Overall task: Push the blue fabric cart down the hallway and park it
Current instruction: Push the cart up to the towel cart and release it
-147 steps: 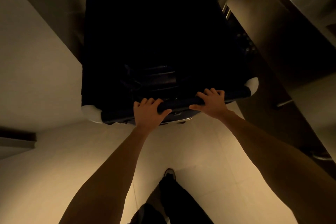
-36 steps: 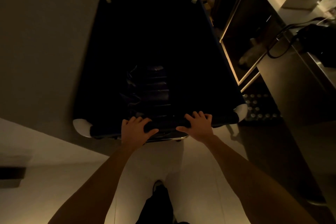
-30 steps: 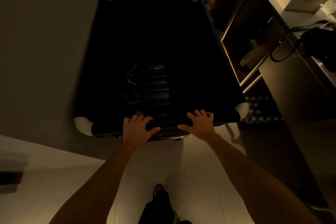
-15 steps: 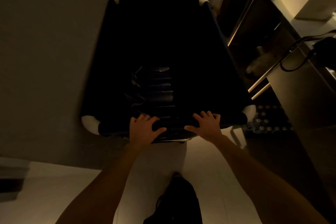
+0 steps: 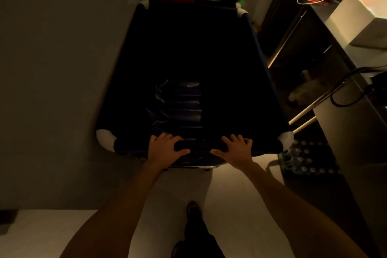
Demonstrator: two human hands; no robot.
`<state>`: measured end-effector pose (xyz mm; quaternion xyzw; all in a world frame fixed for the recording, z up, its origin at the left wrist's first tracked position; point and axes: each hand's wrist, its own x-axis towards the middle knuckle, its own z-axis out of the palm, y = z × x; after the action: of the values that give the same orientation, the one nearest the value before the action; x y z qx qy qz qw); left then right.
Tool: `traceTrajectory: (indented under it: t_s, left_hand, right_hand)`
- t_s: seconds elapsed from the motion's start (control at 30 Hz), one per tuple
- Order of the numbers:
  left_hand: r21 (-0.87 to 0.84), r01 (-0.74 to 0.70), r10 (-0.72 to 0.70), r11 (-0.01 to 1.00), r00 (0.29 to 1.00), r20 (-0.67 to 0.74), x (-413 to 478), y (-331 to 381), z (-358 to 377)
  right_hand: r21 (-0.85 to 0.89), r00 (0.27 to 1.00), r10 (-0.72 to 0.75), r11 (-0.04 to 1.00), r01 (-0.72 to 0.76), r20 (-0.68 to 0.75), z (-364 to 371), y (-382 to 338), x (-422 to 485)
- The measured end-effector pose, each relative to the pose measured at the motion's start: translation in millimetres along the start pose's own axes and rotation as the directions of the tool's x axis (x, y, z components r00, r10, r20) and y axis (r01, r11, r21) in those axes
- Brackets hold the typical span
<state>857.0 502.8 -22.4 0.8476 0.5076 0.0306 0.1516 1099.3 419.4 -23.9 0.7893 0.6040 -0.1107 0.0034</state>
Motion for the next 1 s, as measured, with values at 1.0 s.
traceTrajectory:
  t_s: [1.0]
  left_hand:
    - [0.178, -0.076, 0.018, 0.981, 0.952, 0.305, 23, -31, -28]
  right_hand:
    - [-0.033, 0.998, -0.063, 0.997, 0.063, 0.015, 6, -22, 11]
